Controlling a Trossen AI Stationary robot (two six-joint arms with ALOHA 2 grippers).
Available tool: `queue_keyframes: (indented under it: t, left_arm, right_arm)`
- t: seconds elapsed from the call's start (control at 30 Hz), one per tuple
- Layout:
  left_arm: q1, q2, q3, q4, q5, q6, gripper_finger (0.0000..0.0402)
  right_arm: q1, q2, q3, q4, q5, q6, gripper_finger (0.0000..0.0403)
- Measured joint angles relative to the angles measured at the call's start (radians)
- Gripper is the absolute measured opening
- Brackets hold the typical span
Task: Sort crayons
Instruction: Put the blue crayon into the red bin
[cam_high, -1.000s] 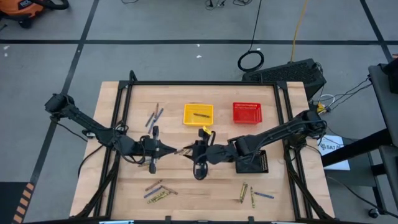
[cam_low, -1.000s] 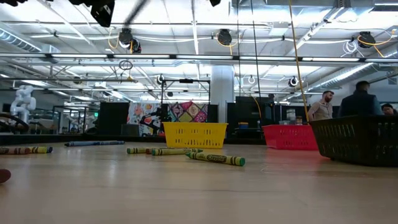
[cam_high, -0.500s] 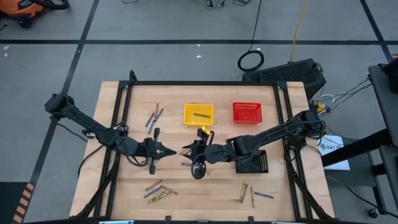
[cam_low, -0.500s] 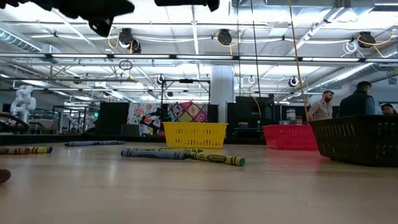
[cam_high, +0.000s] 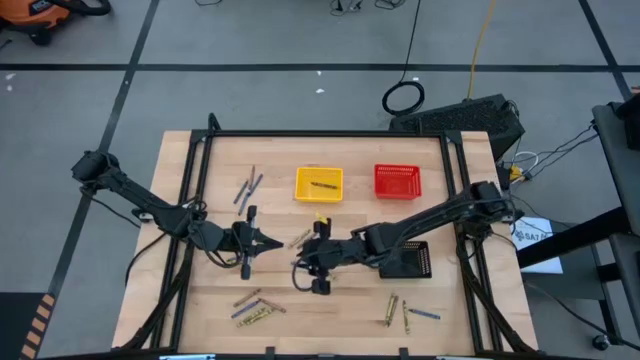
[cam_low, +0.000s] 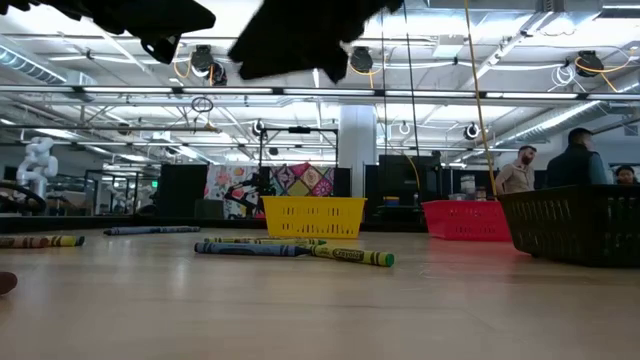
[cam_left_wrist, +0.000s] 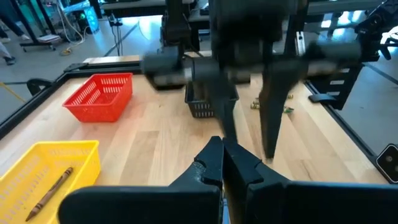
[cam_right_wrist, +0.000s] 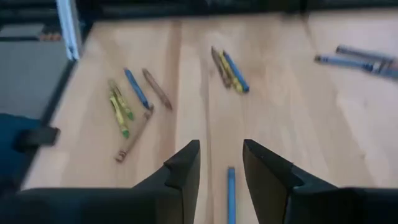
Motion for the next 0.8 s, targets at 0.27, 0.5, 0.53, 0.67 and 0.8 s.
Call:
queue_keyframes:
  t: [0.27, 0.5, 0.53, 0.67, 0.8]
  left_arm:
    - [0.003, 0.0, 0.0, -0.03, 0.0, -0.049, 0.0002]
    - [0.028, 0.0, 0.0, -0.045, 0.0, -0.05, 0.0002]
    - [0.032, 0.0, 0.0, -0.046, -0.001, -0.054, 0.0002]
    - [0.049, -0.001, 0.0, -0.06, 0.0, -0.086, 0.0002]
    - [0.055, -0.001, -0.001, -0.087, 0.001, -0.102, 0.0002]
  right_arm:
    - [0.0, 0.074, 0.0, -0.006, -0.025, 0.03, 0.011]
    - [-0.016, 0.098, 0.0, -0.024, -0.051, 0.027, 0.011]
    - [-0.021, 0.106, 0.0, -0.024, -0.051, 0.027, 0.011]
    - [-0.037, 0.134, 0.0, -0.03, -0.071, 0.042, 0.011]
    - [-0.053, 0.167, 0.0, -0.034, -0.086, 0.072, 0.011]
